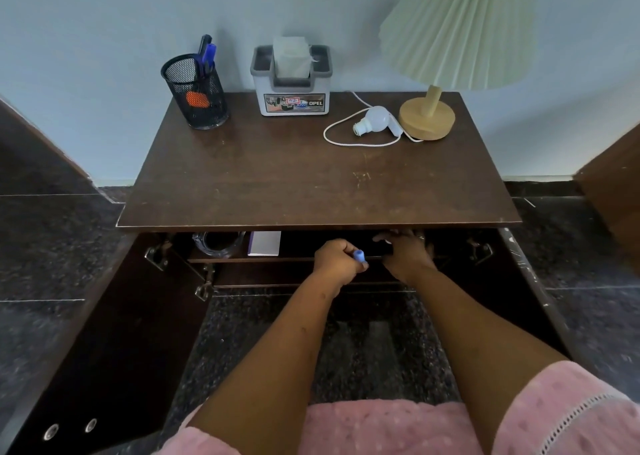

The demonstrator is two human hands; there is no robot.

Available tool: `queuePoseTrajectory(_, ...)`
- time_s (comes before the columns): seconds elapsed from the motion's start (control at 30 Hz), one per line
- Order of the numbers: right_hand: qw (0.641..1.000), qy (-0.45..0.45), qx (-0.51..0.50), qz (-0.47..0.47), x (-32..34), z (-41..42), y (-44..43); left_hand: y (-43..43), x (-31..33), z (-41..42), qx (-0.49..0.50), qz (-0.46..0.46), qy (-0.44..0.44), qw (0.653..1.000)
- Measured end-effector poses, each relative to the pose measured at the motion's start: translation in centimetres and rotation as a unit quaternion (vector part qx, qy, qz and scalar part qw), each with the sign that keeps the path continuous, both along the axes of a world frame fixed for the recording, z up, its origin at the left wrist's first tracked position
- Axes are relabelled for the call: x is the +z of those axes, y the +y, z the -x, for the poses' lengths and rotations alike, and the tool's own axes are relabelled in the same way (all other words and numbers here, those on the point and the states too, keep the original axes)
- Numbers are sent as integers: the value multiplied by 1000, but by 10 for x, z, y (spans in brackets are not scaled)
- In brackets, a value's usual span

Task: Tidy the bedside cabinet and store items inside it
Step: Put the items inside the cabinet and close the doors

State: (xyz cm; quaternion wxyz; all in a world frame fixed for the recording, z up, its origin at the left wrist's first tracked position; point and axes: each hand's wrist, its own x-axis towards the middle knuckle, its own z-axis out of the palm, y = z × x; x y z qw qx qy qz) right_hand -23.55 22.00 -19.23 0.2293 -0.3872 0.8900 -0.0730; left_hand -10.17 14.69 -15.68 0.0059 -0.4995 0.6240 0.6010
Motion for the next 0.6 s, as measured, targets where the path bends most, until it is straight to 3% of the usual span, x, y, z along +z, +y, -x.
queuePoseTrajectory(0.03,997,-52,-6,50,6,-6,-1,-2,-1,-2,-6,13,-8,1000)
queuePoseTrajectory(0.13,964,-251,-31,84,25,-29,-7,-4,-2,-9,-29,64,-39,997)
queuePoseTrajectory(0.3,897,-406,-126,119,37,-44,-17,-6,-2,-13,-10,97,-49,994)
queuePoseTrajectory(0.37,882,-430,-128,144,35,-41,-15,-9,-5,-13,12,102,-49,993)
queuePoseTrajectory(0.47,905,-396,-74,137,28,-38,-12,-9,-11,-13,48,85,-45,994)
queuePoseTrajectory(0.6,913,-375,-95,130,13,-31,-18,-7,-16,-11,69,36,-2,997)
